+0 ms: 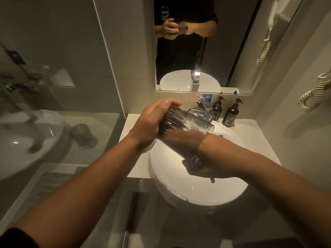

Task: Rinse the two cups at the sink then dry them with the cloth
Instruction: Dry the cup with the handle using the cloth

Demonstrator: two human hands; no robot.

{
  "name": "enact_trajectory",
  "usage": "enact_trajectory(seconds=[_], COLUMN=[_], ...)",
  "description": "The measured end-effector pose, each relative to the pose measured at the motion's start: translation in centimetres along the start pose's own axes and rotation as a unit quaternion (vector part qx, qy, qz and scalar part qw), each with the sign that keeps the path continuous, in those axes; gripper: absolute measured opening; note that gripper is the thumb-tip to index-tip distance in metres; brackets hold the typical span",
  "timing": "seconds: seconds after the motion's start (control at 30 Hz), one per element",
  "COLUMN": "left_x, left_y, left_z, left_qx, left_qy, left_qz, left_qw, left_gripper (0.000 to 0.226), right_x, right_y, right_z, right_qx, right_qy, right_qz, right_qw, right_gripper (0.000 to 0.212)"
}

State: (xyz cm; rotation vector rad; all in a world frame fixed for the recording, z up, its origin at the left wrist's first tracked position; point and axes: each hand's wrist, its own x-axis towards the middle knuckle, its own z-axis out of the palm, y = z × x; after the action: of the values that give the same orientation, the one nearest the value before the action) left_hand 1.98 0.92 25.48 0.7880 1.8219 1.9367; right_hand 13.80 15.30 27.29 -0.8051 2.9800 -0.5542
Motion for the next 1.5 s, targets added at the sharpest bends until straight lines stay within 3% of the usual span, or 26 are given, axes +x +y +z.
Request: enact_trajectory(seconds=[0.1, 0.17, 0.4, 0.47, 0.57, 0.63, 0.7, 0.77, 0.8, 0.83, 0.87, 0.93, 1.0, 1.07, 1.27, 1.37, 1.4, 1.47, 1.5], left_x=[-0.3, -0.3, -1.0, -1.3, -1.4, -1.2, -1.0, -1.0, -1.0, -1.1, -1.2, -1.1, -0.7, -0.1, 1.1, 0.9, 0.7, 0.2, 0.1], left_y=[-0.2, 0.0, 0.2, -0.1, -0.5, -0.6, -0.8, -1.3, -1.5, -1.7, -1.6, -1.0, -0.2, 0.3, 0.4, -0.6, -1.0, -2.1, -2.7], left_z=[0.1, 0.2, 0.4, 0.5, 0.4, 0.5, 0.5, 0.3, 0.2, 0.1, 0.2, 0.4, 0.0, -0.7, 0.1, 0.9, 1.1, 1.2, 1.3], left_qx=[0.003, 0.012, 0.074, 0.090, 0.093, 0.093, 0.103, 0.120, 0.123, 0.117, 0.088, -0.028, -0.068, -0.016, 0.077, 0.061, 0.050, 0.064, 0.049], left_qy=[0.008, 0.013, 0.032, 0.040, 0.040, 0.040, 0.034, 0.021, 0.009, -0.009, -0.035, -0.089, -0.125, -0.188, -0.393, -0.398, -0.391, -0.360, -0.313], left_qz=[0.022, 0.040, 0.145, 0.178, 0.238, 0.299, 0.350, 0.362, 0.340, 0.301, 0.240, 0.091, -0.019, -0.077, -0.167, -0.227, -0.234, -0.225, -0.235], left_qw=[1.000, 0.999, 0.986, 0.979, 0.966, 0.949, 0.930, 0.924, 0.932, 0.946, 0.966, 0.991, 0.990, 0.979, 0.901, 0.887, 0.889, 0.903, 0.919], left_gripper=[0.034, 0.034, 0.042, 0.041, 0.044, 0.059, 0.062, 0.060, 0.057, 0.054, 0.052, 0.062, 0.079, 0.083, 0.083, 0.091, 0.083, 0.045, 0.028], right_x=[0.0, -0.2, -1.3, -1.5, -1.3, -1.0, -1.2, -1.4, -1.6, -1.6, -1.7, -1.6, -1.7, -1.6, -1.2, -1.2, -1.3, -1.6, -1.7], right_y=[0.0, 0.1, -1.3, -1.5, -1.0, -0.4, 0.0, 0.2, 0.4, 0.5, 0.8, 1.0, 1.2, 0.9, 1.4, 2.4, 2.8, 3.8, 4.3], right_z=[-0.2, -0.4, -1.2, -1.0, -0.7, -0.3, -0.3, -0.7, -1.2, -1.8, -2.4, -3.4, -3.7, -3.9, -4.2, -4.5, -4.8, -5.1, -5.3], right_qx=[0.063, 0.129, 0.424, 0.523, 0.727, 0.768, 0.777, 0.761, 0.733, 0.682, 0.590, 0.351, 0.170, 0.146, 0.251, 0.307, 0.318, 0.331, 0.335], right_qy=[0.061, 0.079, 0.113, 0.134, 0.141, 0.141, 0.150, 0.150, 0.151, 0.151, 0.153, 0.111, 0.027, -0.041, -0.195, -0.231, -0.239, -0.244, -0.234], right_qz=[0.011, 0.036, 0.099, 0.105, 0.100, 0.085, 0.085, 0.083, 0.081, 0.086, 0.094, 0.096, 0.072, 0.063, 0.057, 0.046, 0.047, 0.060, 0.066], right_qw=[0.996, 0.988, 0.893, 0.835, 0.665, 0.618, 0.605, 0.626, 0.658, 0.711, 0.787, 0.925, 0.982, 0.986, 0.946, 0.922, 0.916, 0.909, 0.910], right_gripper=[0.062, 0.068, 0.037, 0.038, 0.072, 0.084, 0.082, 0.076, 0.074, 0.068, 0.057, 0.037, 0.026, 0.026, 0.034, 0.033, 0.031, 0.022, 0.024])
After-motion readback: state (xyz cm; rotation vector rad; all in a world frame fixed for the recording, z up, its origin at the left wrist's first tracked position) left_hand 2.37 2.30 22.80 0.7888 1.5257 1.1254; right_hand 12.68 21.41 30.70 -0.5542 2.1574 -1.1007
